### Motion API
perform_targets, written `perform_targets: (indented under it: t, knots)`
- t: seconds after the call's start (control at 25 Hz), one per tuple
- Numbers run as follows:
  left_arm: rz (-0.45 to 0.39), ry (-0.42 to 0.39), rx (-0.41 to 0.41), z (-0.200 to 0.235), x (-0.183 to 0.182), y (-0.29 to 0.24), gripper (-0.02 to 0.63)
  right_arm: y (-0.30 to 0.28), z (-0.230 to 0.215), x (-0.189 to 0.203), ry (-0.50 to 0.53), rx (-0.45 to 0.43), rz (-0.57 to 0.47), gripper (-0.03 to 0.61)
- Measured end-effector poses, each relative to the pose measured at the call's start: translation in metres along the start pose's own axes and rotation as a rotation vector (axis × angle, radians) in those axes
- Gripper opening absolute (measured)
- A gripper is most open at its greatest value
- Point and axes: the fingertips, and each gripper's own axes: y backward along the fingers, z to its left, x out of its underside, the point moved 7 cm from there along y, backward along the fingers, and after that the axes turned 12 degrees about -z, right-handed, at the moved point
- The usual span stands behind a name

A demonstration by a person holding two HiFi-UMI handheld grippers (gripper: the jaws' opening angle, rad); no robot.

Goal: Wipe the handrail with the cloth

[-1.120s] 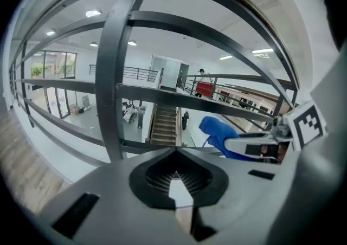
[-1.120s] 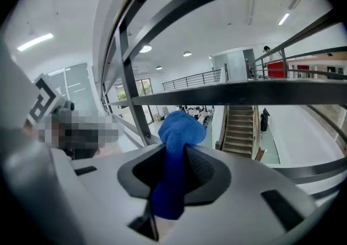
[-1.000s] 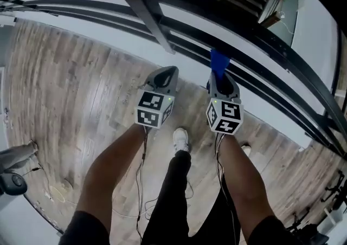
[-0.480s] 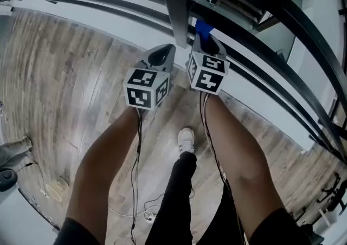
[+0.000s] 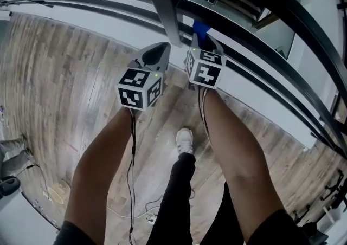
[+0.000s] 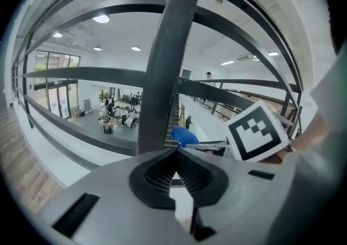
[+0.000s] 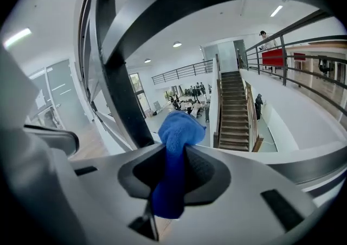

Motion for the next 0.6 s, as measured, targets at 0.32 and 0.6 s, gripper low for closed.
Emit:
perform_targets:
  t: [0.32, 0.6]
  knots:
    - [0.033, 0.032, 0.023, -0.063, 0.018, -0.024, 0.003, 0.043, -0.068, 0.005, 0.004, 0.036, -0.025, 0.098]
    - [0.075, 0.019, -0.005, -0.125, 0.034, -0.047, 0.003, 0.097, -0.146, 0.009, 0.006, 0.096, -0.023, 0.098]
